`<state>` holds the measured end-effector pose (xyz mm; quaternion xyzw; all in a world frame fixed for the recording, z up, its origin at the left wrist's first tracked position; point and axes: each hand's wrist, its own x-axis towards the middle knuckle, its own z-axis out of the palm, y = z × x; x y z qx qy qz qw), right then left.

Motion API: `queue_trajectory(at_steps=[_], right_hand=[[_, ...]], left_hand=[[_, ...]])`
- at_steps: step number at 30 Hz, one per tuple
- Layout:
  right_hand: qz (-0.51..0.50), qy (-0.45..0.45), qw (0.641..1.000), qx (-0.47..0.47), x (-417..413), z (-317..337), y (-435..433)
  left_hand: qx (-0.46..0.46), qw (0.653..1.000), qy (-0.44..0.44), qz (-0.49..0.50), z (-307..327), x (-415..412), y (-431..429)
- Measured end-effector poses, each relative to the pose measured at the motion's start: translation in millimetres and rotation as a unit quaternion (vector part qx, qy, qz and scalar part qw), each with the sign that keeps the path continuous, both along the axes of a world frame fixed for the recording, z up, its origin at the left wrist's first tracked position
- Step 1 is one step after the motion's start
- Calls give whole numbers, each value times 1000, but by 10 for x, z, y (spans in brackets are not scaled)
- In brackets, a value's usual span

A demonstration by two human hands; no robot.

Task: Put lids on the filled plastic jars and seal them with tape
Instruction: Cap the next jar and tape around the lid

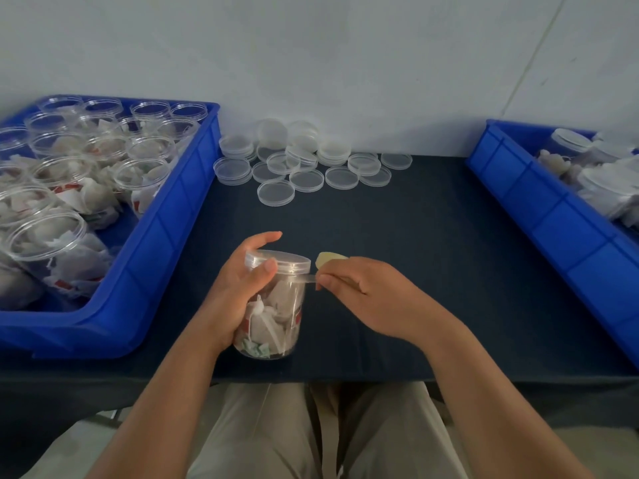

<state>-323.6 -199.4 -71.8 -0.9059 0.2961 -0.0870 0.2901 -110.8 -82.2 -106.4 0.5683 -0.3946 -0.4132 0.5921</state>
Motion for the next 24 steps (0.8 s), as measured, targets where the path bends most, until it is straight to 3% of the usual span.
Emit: queue_trajectory(at_steps=[4, 8, 13, 16, 18, 20, 22, 24], right_hand=[[-42, 31, 997, -57, 66, -11, 144], [-90, 96, 986, -100, 164, -38, 264], [-116, 151, 976, -109, 255, -111, 235], [-130, 175, 967, -133, 327, -248, 253], [-164, 173, 958, -159, 356, -364, 175], [-208, 160, 954, -144, 299, -412, -13], [-203, 155, 959, -121, 214, -439, -177], [-157, 157, 964, -145, 176, -472, -209]], left_hand=[[-12, 995, -94, 16, -14, -45, 5], [-25, 966, -250, 55, 3, -87, 29], [4, 940, -342, 21, 64, -84, 38], [10, 947, -320, 7, 203, -79, 110], [-30, 972, -216, -87, 278, -189, 197], [-67, 968, -129, -204, 313, -414, 300], [-72, 974, -105, -188, 335, -573, 317], [-52, 990, -76, -108, 373, -552, 246]])
